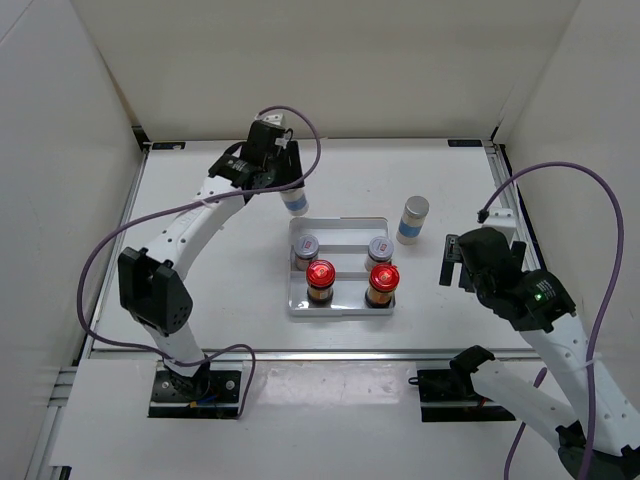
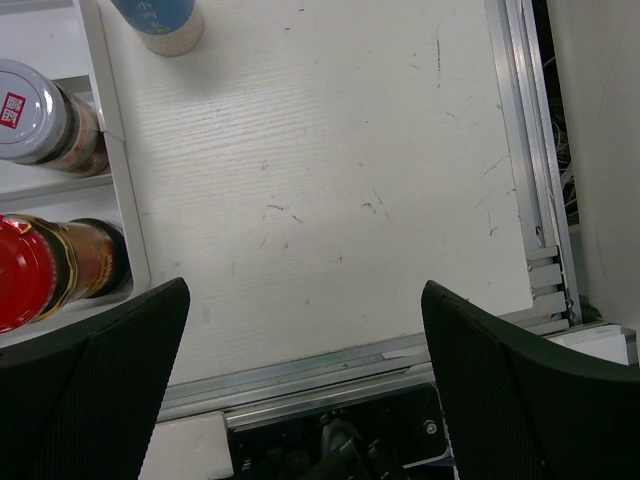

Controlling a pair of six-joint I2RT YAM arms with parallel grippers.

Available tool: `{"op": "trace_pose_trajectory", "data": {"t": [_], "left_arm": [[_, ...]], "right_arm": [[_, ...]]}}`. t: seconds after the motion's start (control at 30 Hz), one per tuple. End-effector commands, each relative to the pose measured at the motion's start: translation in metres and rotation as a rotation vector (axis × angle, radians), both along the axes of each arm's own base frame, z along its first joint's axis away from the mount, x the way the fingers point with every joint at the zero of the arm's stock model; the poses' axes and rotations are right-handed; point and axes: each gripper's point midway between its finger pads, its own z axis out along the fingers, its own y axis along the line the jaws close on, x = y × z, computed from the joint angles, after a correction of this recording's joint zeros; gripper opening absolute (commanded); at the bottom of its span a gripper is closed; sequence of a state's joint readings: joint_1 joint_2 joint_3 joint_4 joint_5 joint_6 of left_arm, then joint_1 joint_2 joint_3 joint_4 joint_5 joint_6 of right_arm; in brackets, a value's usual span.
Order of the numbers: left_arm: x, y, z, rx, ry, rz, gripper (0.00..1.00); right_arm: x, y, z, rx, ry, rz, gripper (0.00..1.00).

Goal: Organize the condiment bottles

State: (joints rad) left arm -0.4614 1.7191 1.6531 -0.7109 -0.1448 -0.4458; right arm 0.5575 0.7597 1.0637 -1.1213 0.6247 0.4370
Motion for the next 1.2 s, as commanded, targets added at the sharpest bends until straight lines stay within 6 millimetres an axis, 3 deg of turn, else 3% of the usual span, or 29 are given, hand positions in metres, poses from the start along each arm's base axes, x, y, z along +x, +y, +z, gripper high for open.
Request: {"op": "trace_pose_trajectory", "data": {"t": [0.0, 0.2, 0.37, 0.47, 0.63, 0.83, 0.9, 0.93, 1.03, 1.17], "left_arm": [[0.004, -0.020, 0.058, -0.100, -0.137, -0.022, 0.29], [0.012, -0.035, 0.012, -0.079, -0.037, -0.048, 0.30], [0.011, -0.040, -0.015, -0.059, 0.017, -0.049, 0.32], [0.012, -0.043, -0.030, -0.044, 0.045, -0.061, 0.36], [0.012, -0.045, -0.049, -0.038, 0.088, -0.060, 0.51], [0.002, -0.038, -0.040, -0.028, 0.069, -0.038, 0.48], [-0.002, -0.041, -0.029, -0.040, 0.048, -0.048, 0.48], [-0.002, -0.038, -0.033, -0.021, 0.051, -0.047, 0.48], [-0.010, -0.034, -0.019, -0.035, 0.025, -0.048, 0.47], [-0.018, -0.033, -0.027, -0.019, 0.041, -0.052, 0.47]], "right_arm": [[0.005, 0.002, 0.002, 0.002, -0.021, 0.001, 1.00], [0.005, 0.002, 0.002, 0.002, -0.021, 0.001, 1.00], [0.005, 0.001, -0.002, -0.003, -0.014, 0.001, 1.00], [0.005, 0.001, -0.002, -0.003, -0.014, 0.001, 1.00], [0.005, 0.001, -0.002, -0.003, -0.014, 0.001, 1.00], [0.005, 0.001, -0.002, -0.003, -0.014, 0.001, 1.00], [0.005, 0.001, -0.002, -0.003, -0.014, 0.001, 1.00], [0.005, 0.001, -0.002, -0.003, -0.014, 0.001, 1.00], [0.004, 0.003, -0.002, 0.003, -0.010, 0.007, 1.00], [0.004, 0.003, -0.002, 0.003, -0.010, 0.007, 1.00]]}}
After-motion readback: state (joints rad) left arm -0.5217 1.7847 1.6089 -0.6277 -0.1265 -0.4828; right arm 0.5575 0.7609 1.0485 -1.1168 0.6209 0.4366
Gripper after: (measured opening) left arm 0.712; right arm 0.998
